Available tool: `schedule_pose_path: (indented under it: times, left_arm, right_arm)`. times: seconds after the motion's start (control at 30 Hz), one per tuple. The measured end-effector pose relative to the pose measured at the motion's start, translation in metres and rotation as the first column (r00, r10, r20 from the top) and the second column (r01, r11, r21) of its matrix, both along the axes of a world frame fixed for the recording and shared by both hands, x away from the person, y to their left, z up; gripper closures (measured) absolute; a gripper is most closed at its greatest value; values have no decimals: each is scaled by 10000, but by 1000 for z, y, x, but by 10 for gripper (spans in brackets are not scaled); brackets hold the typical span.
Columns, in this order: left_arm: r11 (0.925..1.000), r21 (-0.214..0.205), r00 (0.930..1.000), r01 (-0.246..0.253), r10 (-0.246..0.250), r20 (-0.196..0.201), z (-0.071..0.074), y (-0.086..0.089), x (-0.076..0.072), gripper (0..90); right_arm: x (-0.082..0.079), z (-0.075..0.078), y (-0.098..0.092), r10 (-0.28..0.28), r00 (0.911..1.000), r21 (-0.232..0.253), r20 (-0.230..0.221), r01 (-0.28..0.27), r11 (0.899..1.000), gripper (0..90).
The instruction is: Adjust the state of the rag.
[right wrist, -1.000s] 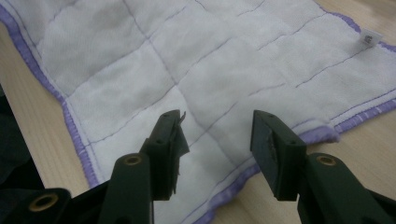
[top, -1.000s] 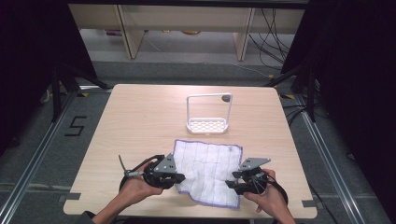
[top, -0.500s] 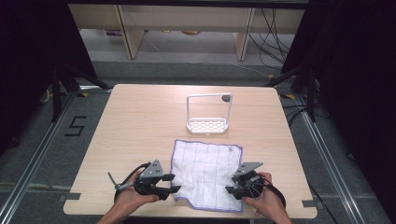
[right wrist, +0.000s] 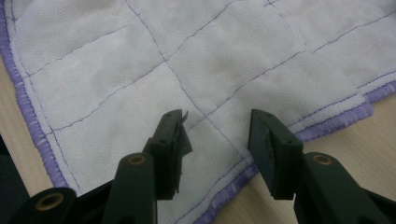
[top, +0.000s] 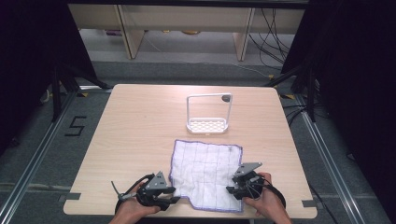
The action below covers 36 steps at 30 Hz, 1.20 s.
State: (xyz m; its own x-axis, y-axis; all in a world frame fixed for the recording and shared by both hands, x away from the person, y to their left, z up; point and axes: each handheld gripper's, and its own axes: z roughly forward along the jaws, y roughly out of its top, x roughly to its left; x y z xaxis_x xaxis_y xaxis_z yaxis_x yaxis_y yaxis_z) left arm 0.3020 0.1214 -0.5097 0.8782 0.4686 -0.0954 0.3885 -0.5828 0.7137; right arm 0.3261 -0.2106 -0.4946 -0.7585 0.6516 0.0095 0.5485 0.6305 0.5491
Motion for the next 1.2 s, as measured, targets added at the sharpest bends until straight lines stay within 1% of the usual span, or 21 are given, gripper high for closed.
schedule_pose_path:
  times: [0.1,0.13,0.17,0.2,0.27,0.33,0.43,0.53,0.63,0.67,0.8,0.83,0.9,0.93,0.97,1.03,1.07,1.1,1.13,1.17,1.2]
  left_arm:
    - [10000,26,9997,-18,17,234,-2,-2,3,826]
    - [9993,277,9992,241,-250,322,1,0,5,826]
    - [9999,52,9994,159,-160,305,2,-1,4,843]
    - [9994,155,9986,321,-328,409,7,2,0,847]
    - [9985,32,9980,543,-543,320,12,7,-8,846]
    - [9956,422,9958,838,-853,340,14,14,-17,841]
    - [9950,348,9955,941,-943,65,8,13,-30,829]
    - [9936,215,9938,1106,-1103,-141,6,10,-33,812]
    - [9949,51,9945,1009,-1007,-273,8,9,-31,678]
    - [9955,-237,9955,916,-922,-225,13,12,-27,650]
    - [9954,-953,9998,116,-131,-154,26,18,-10,520]
    - [9954,-953,9998,116,-131,-154,26,18,-10,513]
    - [9964,-790,9993,-319,334,174,33,22,15,487]
    - [9964,-790,9993,-319,334,174,33,22,15,486]
    - [9933,-845,9958,-790,826,398,34,21,34,484]
    - [9872,-932,9907,-1292,1325,303,34,21,54,464]
    - [9872,-932,9907,-1292,1325,303,34,21,54,463]
    - [9853,-797,9875,-1514,1543,325,33,17,73,460]
    - [9853,-797,9875,-1514,1543,325,33,17,73,451]
    - [9849,-298,9831,-1706,1722,614,32,15,92,441]
    - [9824,-295,9816,-1843,1855,458,30,13,100,438]
  right_arm:
    - [0,1,-1,105,9999,66,-64,-105,9999,560]
    - [0,1,-1,115,9999,59,-68,-115,9999,560]
    - [0,1,-1,121,9999,59,-62,-120,9999,560]
    - [-1,1,-1,51,9999,114,-130,-50,9999,562]
    - [0,1,-2,84,9998,116,-174,-82,9999,565]
    - [0,1,-3,119,9998,147,-166,-117,9998,566]
    - [0,1,-2,-21,9999,11,-132,21,10000,563]
    - [-1,2,-2,97,9997,-56,-222,-99,9999,555]
    - [-1,1,-3,188,9996,-108,-207,-191,9998,539]
    - [-2,3,-5,-248,9993,193,-288,254,9995,508]
    - [5,20,-14,-393,9982,603,456,365,9975,491]
    - [5,20,-14,-393,9982,603,456,365,9975,491]
    - [22,29,-23,-874,9896,842,1140,780,9934,485]
    - [26,31,-25,-1062,9888,863,1049,973,9915,483]
    - [33,32,-29,-1180,9865,903,1134,1081,9900,483]
    - [47,30,-34,-1560,9823,894,1041,1470,9851,470]
    - [47,30,-34,-1560,9823,894,1041,1470,9851,470]
    - [62,22,-36,-1762,9781,1062,1103,1647,9806,468]
    - [62,22,-36,-1762,9781,1062,1103,1647,9806,468]
    - [76,17,-38,-1786,9785,741,1032,1715,9824,468]
    - [81,14,-37,-1968,9754,856,988,1887,9783,468]
